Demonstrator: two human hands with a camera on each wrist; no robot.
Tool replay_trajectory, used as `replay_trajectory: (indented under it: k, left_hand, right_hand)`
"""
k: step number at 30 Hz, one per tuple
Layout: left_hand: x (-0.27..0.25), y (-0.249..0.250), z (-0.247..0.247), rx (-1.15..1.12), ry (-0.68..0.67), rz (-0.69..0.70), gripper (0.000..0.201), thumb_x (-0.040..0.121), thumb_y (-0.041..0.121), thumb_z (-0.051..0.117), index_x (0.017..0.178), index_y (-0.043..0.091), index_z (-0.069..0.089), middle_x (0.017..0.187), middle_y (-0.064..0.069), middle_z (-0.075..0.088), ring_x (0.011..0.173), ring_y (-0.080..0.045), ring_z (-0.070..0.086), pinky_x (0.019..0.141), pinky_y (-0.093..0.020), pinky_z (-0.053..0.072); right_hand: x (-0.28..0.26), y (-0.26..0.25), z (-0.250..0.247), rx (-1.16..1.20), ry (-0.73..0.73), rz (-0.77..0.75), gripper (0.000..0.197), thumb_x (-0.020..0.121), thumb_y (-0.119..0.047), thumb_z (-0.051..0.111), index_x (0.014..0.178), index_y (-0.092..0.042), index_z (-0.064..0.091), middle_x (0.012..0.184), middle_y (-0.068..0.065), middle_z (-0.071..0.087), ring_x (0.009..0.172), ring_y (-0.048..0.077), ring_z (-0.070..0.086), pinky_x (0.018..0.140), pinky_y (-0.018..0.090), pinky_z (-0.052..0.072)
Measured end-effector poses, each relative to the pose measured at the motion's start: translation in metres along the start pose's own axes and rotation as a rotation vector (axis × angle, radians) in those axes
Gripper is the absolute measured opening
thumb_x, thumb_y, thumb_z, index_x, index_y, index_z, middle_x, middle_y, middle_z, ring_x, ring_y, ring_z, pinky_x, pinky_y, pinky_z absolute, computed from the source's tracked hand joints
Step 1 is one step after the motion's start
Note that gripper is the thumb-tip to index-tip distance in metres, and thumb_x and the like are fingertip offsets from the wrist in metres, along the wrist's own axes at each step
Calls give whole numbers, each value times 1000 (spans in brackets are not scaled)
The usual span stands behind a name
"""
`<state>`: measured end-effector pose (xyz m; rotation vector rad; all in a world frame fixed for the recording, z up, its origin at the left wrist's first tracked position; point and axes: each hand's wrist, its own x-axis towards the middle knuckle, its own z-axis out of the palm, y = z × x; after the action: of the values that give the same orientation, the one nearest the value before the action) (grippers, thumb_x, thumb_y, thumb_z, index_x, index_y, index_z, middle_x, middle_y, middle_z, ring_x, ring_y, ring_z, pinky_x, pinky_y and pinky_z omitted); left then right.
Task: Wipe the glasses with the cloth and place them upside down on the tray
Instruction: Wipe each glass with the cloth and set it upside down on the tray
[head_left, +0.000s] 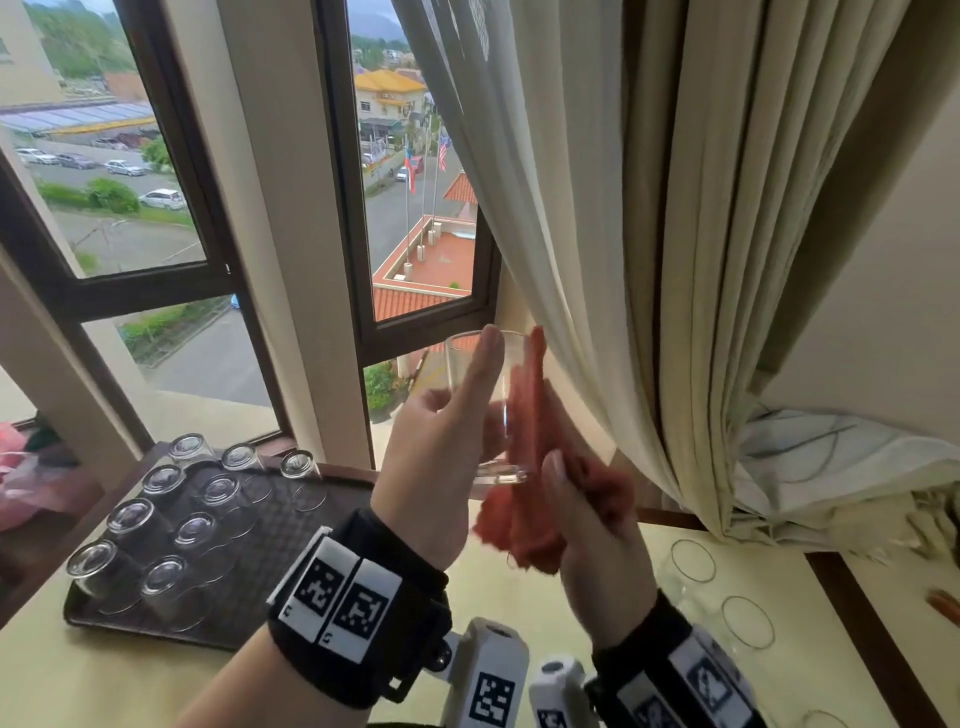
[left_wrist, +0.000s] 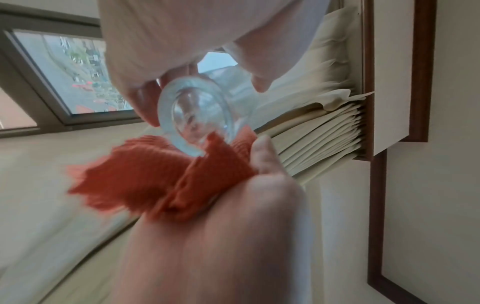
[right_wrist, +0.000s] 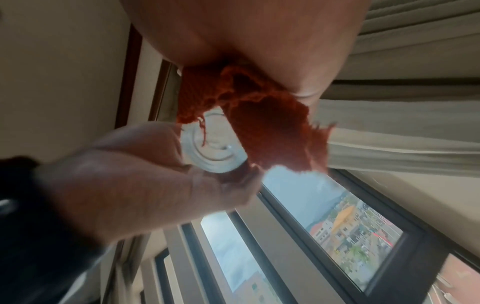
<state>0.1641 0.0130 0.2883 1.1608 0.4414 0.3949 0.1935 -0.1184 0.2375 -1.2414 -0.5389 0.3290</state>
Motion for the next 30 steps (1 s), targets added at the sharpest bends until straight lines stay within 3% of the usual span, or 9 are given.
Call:
replay_trajectory:
  k: [4, 8, 11, 14, 17, 20, 25, 28, 30]
  left_hand:
    - [-9, -15, 13, -37, 19, -16, 82, 89, 84, 55, 125, 12, 71, 124, -12, 75, 121, -29, 69, 113, -50, 50]
    - [-10, -11, 10, -65, 77, -5, 83, 98, 82, 38, 118, 12, 78, 115, -15, 79, 112, -31, 76, 105, -50, 56]
    - [-4, -2, 0, -41, 75, 33, 75, 103, 73, 31, 123, 15, 74, 106, -11, 82, 103, -27, 79, 98, -43, 56]
    - [-4, 0, -6, -42, 63, 42, 68, 102, 72, 40, 127, 16, 70, 101, -13, 77, 96, -29, 76, 95, -48, 60]
    - [-11, -7, 0, 0, -4, 16, 67, 101, 74, 38, 130, 20, 67, 99, -10, 80, 93, -25, 78, 93, -49, 60]
    - [-14, -10, 7, -6, 27, 43, 70, 100, 78, 35, 125, 22, 70, 106, -13, 79, 103, -28, 77, 99, -47, 58]
    - [-6, 3, -1, 11, 49, 47, 71, 103, 75, 26, 122, 25, 72, 105, -9, 83, 102, -25, 80, 82, -40, 61]
    - [-6, 4, -8, 18, 66, 74, 72, 102, 76, 29, 123, 21, 71, 108, -16, 80, 106, -35, 77, 95, -50, 59]
    - [-10, 1, -6, 25, 63, 66, 71, 102, 75, 31, 123, 19, 70, 102, -17, 77, 91, -32, 77, 88, -49, 62]
  right_hand:
    - [15, -29, 2, 34, 30, -65, 24, 100, -32, 60, 120, -40, 72, 91, -8, 79, 75, 10, 74, 58, 23, 58]
    - [-10, -19, 8, -80, -103, -127, 41, 95, -41, 64, 131, -62, 63, 111, -25, 67, 86, -4, 68, 55, 25, 57]
    - [-32, 3, 3, -159, -152, -64, 51, 90, -54, 58, 141, -60, 55, 126, 0, 62, 88, 2, 64, 56, 29, 54]
    - [-24, 9, 5, -110, -97, -14, 53, 95, -53, 62, 147, -53, 53, 105, 30, 64, 74, 23, 60, 55, 31, 50]
    - [0, -6, 8, -37, 26, -36, 46, 88, -60, 72, 131, -42, 71, 79, 13, 71, 55, 15, 58, 48, 25, 47]
    - [9, -24, 13, -14, 10, -82, 42, 101, -38, 58, 142, -28, 64, 78, -5, 73, 57, 6, 65, 46, 19, 49]
    - [-25, -12, 13, -202, -194, -173, 48, 101, -46, 55, 144, -65, 47, 142, -32, 53, 103, -1, 54, 58, 24, 56]
    - [-32, 0, 8, -211, -179, -83, 53, 94, -54, 55, 146, -64, 46, 127, -3, 65, 95, 12, 60, 59, 29, 54]
    - [-23, -1, 9, -129, -114, -30, 53, 96, -51, 59, 149, -54, 50, 108, 27, 65, 85, 29, 64, 63, 39, 56]
